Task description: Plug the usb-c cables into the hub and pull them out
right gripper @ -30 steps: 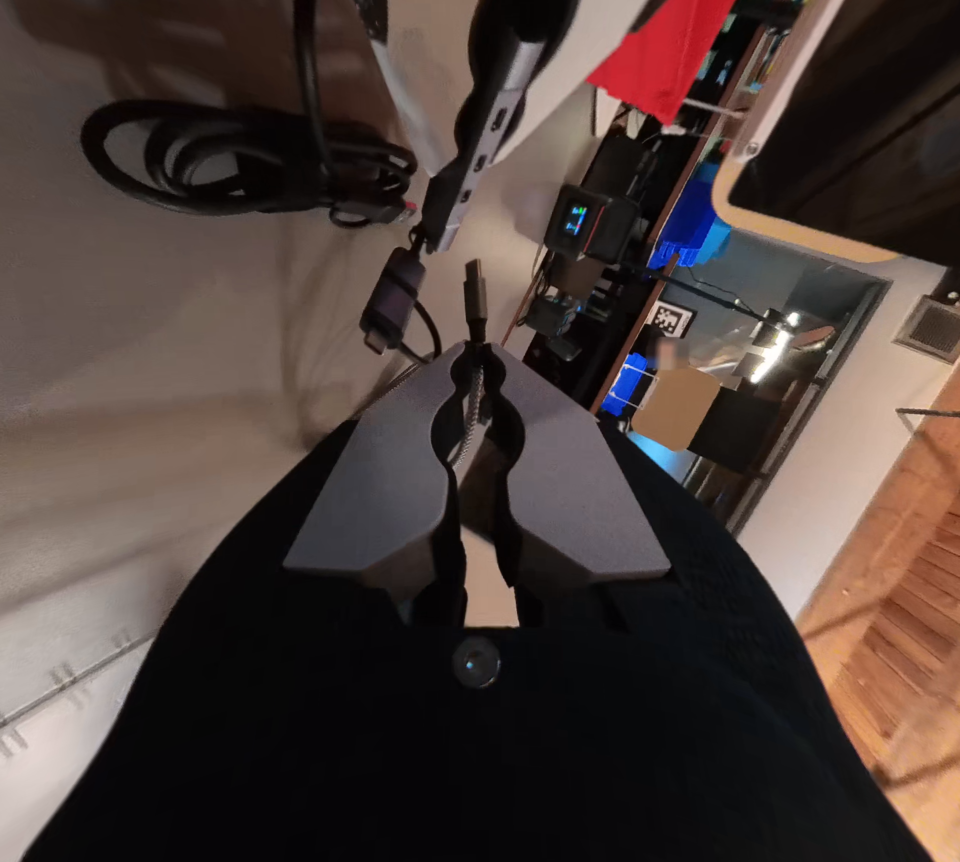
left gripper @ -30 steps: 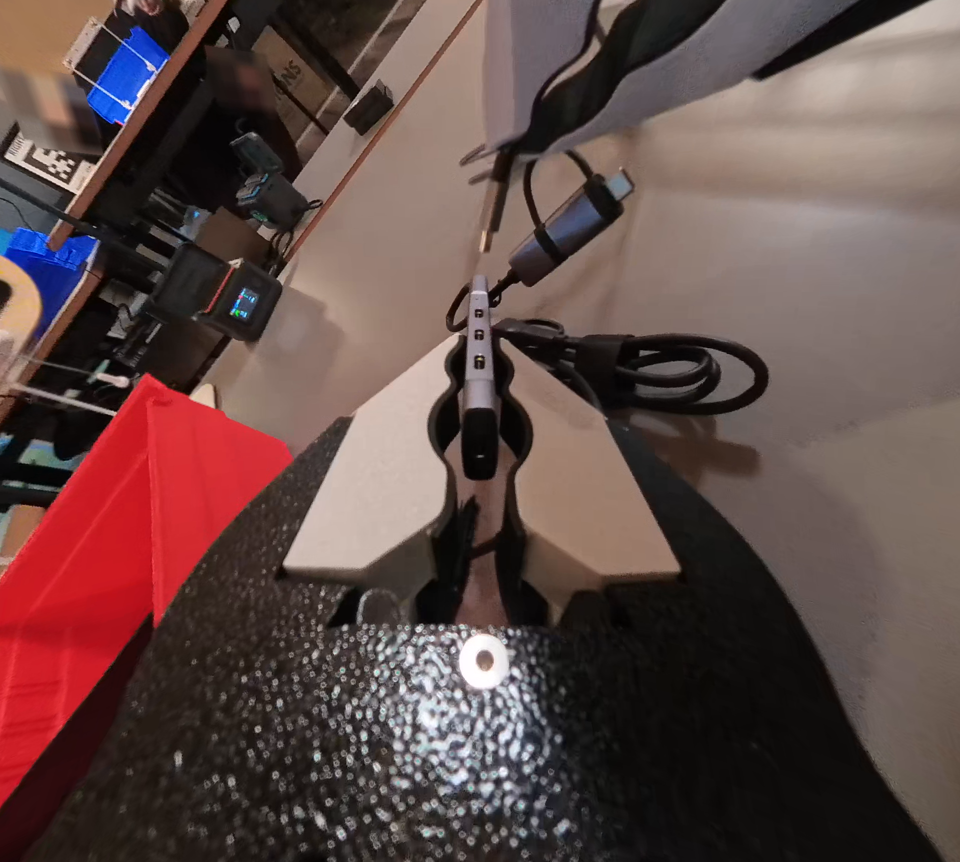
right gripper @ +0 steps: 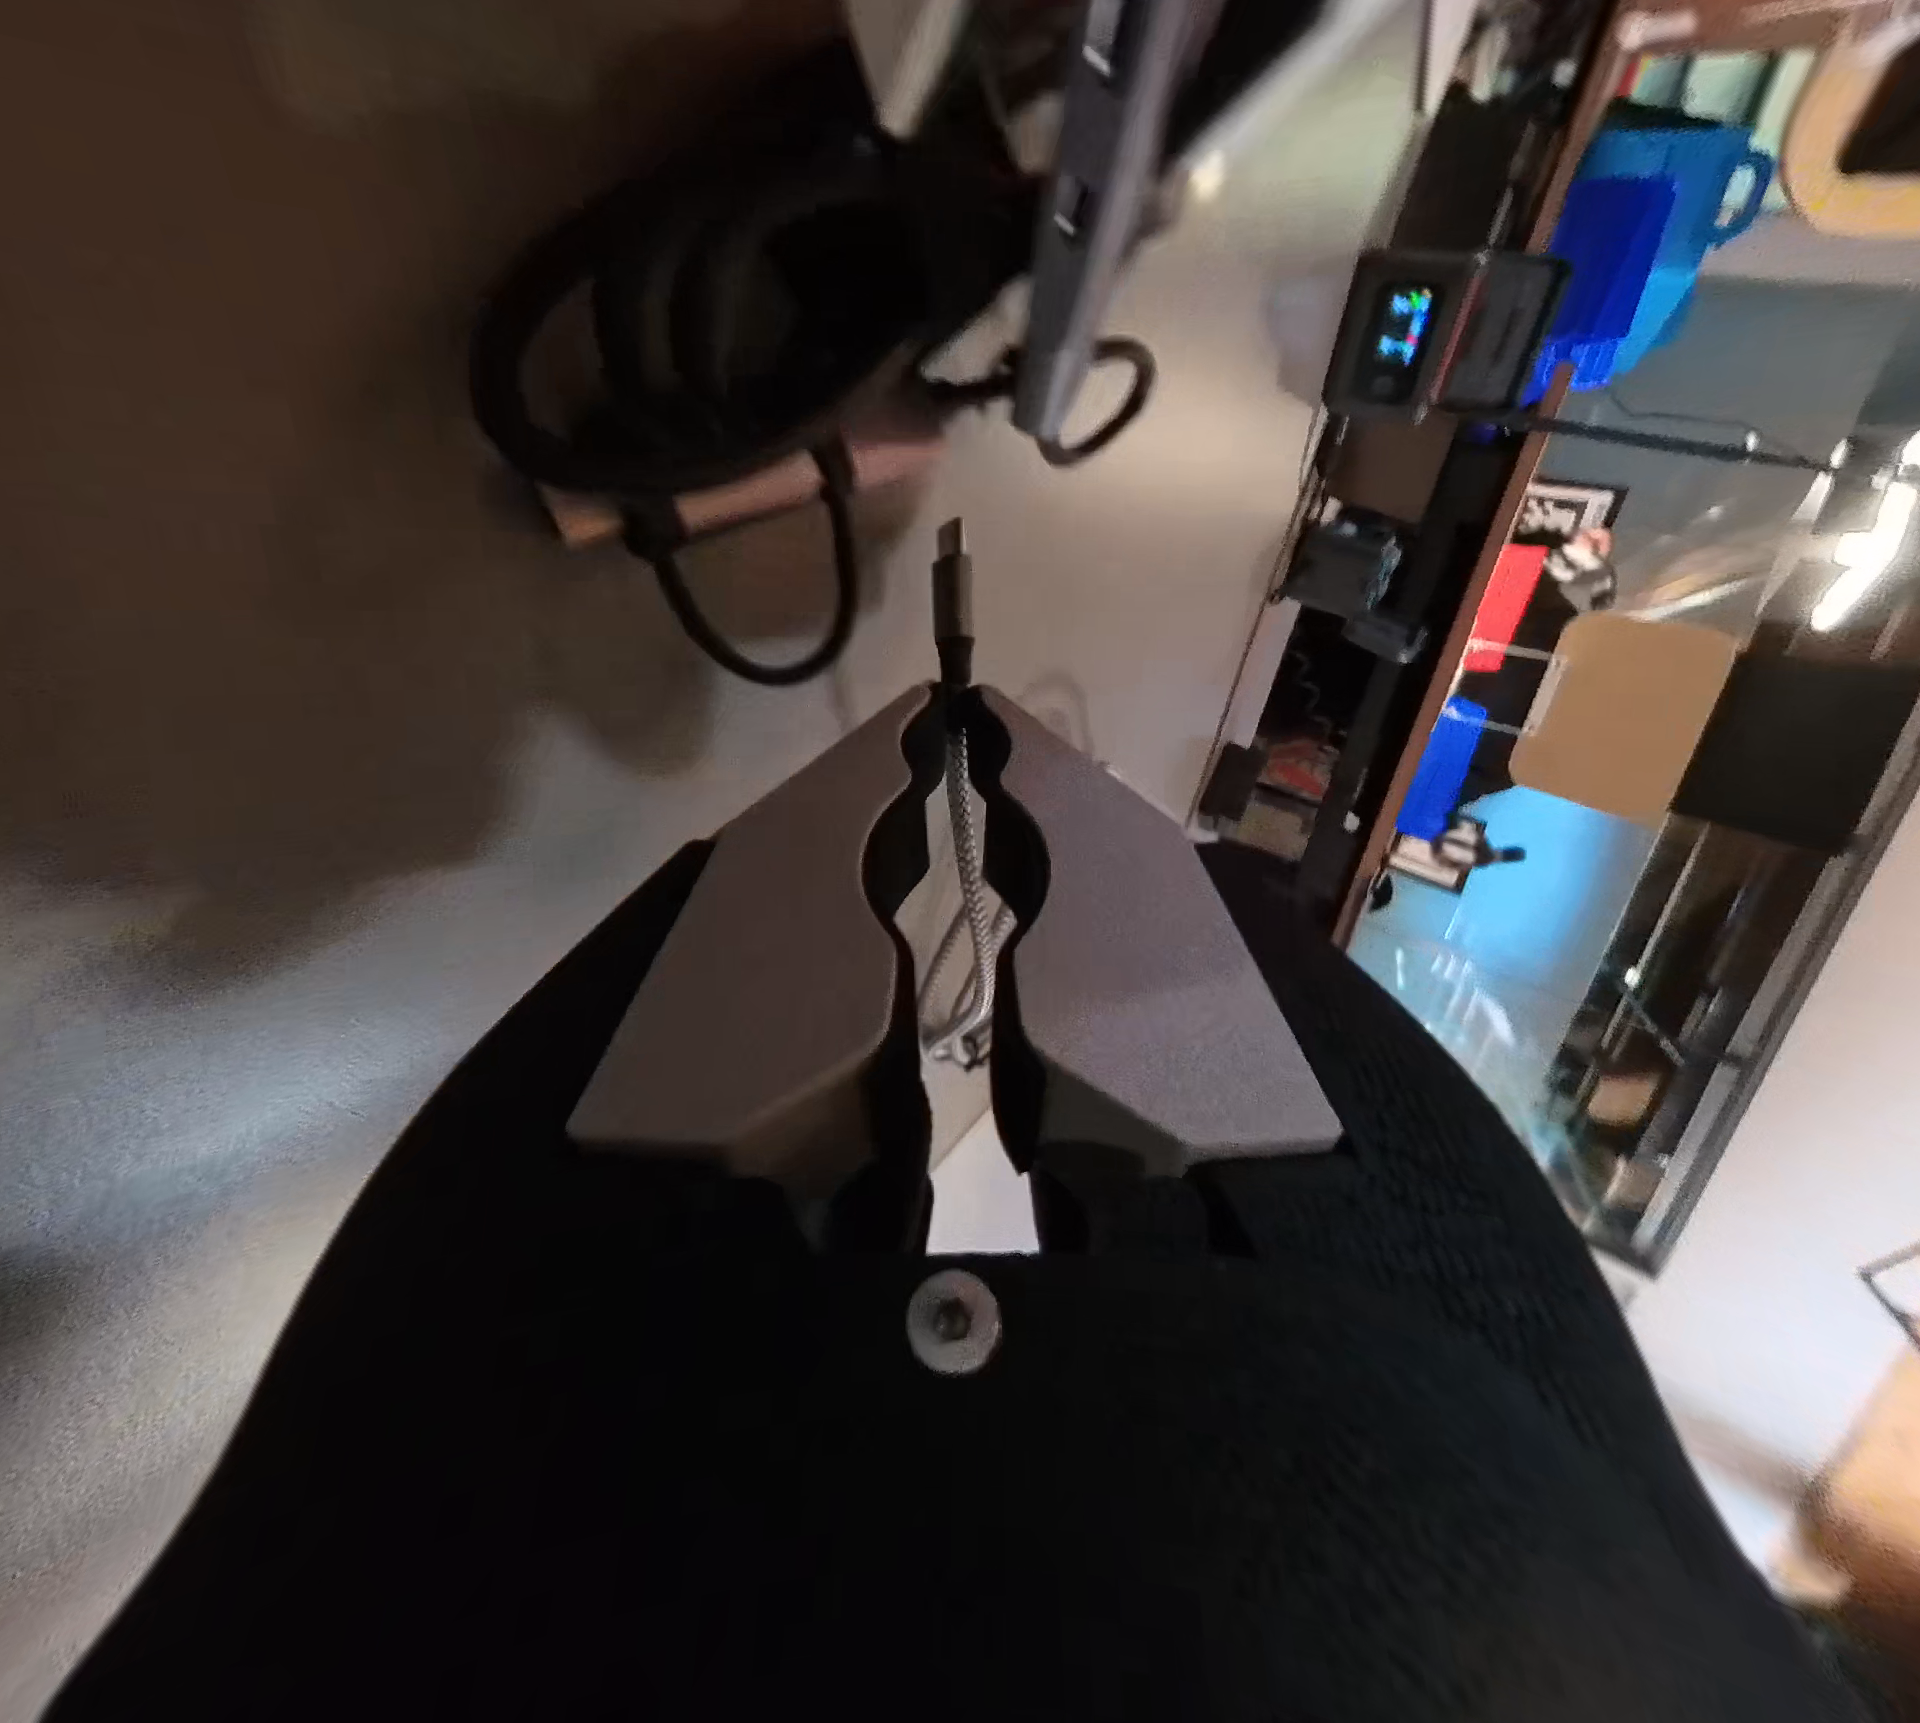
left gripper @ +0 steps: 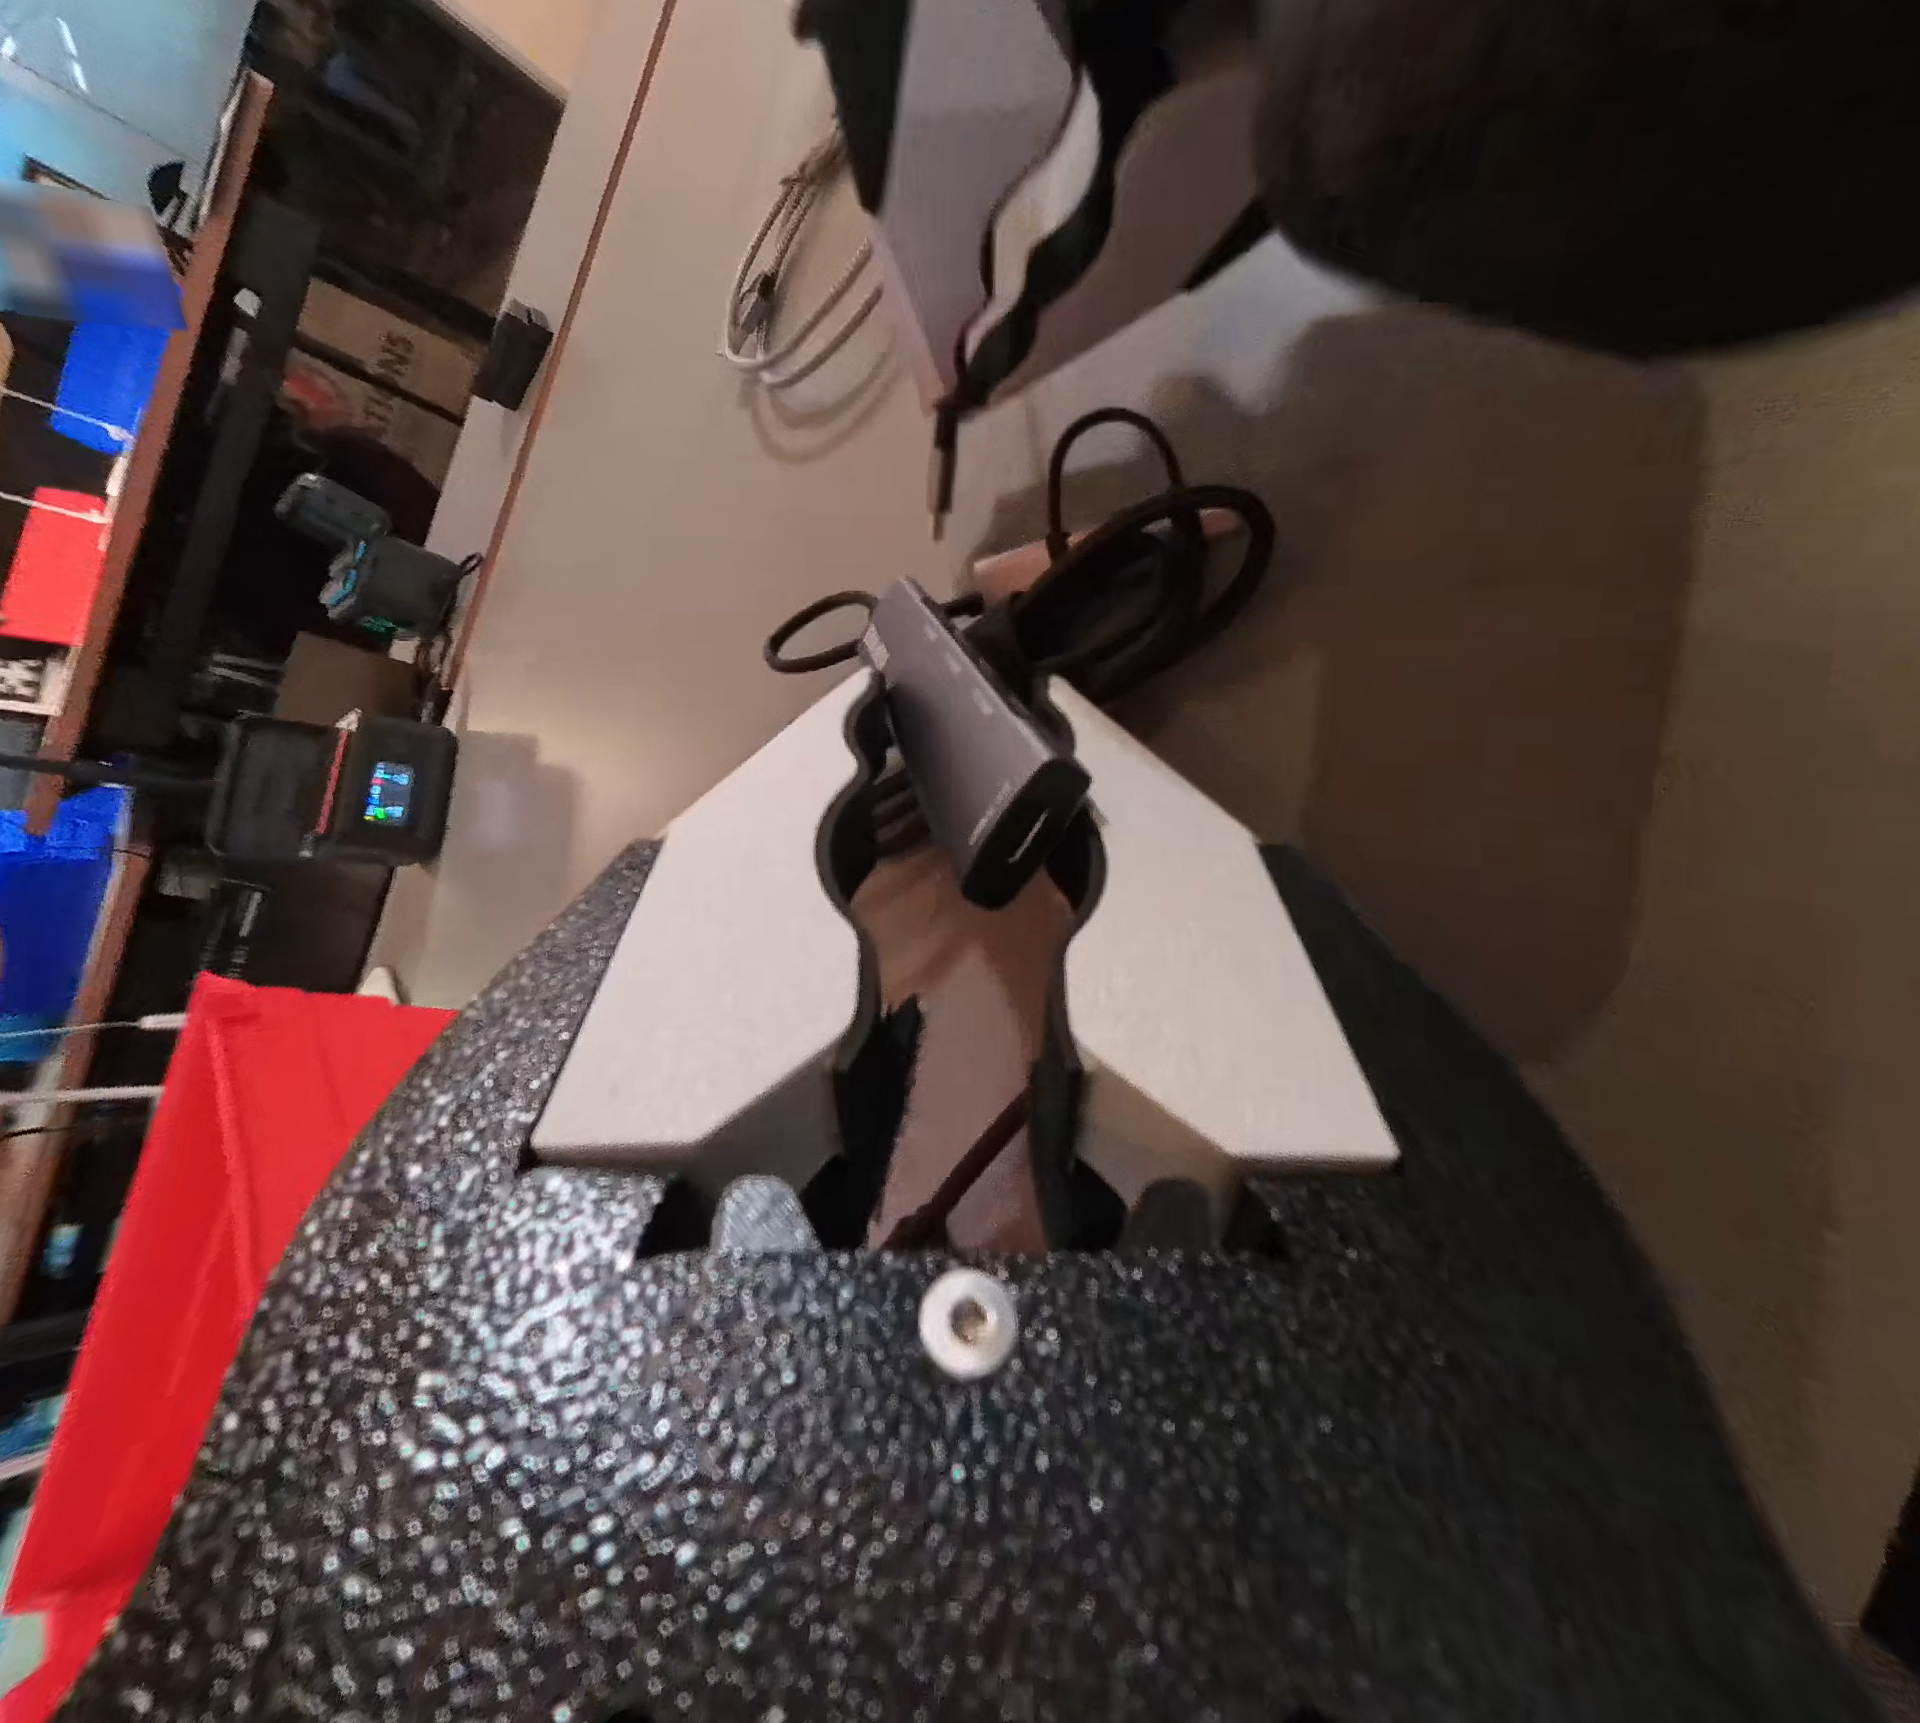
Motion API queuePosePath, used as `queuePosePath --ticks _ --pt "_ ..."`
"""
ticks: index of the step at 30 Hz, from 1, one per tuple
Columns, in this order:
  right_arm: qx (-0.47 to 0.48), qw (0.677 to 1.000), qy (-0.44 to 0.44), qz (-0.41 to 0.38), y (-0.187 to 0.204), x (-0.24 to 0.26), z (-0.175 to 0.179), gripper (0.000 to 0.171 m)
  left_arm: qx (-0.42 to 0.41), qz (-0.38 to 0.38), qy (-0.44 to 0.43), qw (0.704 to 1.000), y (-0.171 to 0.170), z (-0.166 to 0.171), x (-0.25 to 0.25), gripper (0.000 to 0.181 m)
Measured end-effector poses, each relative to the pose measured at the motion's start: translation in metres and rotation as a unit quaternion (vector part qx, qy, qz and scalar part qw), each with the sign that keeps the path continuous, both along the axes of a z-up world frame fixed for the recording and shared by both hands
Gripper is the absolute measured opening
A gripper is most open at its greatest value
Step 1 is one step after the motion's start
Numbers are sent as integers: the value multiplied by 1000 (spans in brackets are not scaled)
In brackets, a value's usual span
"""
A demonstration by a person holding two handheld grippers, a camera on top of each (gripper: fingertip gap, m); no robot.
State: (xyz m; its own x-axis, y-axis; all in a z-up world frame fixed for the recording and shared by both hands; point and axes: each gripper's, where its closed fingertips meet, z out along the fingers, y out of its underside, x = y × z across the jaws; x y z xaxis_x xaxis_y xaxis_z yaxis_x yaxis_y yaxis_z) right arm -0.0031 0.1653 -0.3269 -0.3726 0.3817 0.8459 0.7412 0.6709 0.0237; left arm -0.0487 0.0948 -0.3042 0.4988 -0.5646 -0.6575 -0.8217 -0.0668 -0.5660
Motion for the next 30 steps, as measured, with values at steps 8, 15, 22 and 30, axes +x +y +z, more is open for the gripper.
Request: queuePosePath --ticks 8,15,22,30 --pt "-126 985 82 88 -64 -10 16 1 -2 -4 5 1000 -8 -3 -1 31" --pt "-111 991 46 67 -55 -11 -2 2 8 -27 56 998 -20 -4 -3 32" --pt "-97 992 59 60 -51 -12 1 2 68 -44 175 981 -23 0 -14 15" --pt "56 994 83 45 -55 -1 45 1 20 16 109 994 -16 13 -11 11"
